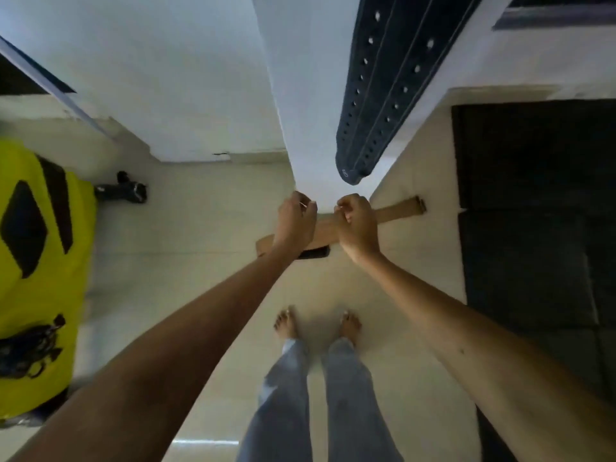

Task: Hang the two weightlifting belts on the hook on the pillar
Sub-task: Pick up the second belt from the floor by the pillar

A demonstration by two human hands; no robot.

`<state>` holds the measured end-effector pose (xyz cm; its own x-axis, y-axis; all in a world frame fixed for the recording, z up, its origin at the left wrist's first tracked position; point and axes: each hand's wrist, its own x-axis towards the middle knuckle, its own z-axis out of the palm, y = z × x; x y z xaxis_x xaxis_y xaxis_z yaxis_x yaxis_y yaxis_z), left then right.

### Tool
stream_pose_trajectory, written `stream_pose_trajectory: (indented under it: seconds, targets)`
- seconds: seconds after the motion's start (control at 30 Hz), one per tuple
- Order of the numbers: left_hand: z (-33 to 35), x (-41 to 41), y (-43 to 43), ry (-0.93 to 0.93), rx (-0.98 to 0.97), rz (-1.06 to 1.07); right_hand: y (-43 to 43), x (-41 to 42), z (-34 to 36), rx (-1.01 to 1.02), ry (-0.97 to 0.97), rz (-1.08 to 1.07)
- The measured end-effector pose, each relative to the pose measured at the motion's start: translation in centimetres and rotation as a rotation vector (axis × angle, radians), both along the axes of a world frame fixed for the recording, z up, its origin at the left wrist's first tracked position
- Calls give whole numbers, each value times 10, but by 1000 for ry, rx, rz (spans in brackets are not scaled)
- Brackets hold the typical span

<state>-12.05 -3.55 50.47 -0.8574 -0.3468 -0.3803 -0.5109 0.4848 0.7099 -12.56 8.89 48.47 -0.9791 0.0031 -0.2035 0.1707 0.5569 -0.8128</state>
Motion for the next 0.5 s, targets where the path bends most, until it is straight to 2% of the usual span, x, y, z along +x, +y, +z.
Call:
stream_pose_trajectory:
  seconds: [0.2,0.33,0.5]
  targets:
    - [-58,-37,96,-59,-30,-304,102,-13,-65,-18,-127,-250]
    - [-97,-67,170,-79,-17,-424,178,-23,-103,-56,-235,-364]
    - [-182,-111,229,-90,-92,-562,255,-42,-180,-101,-383,-531]
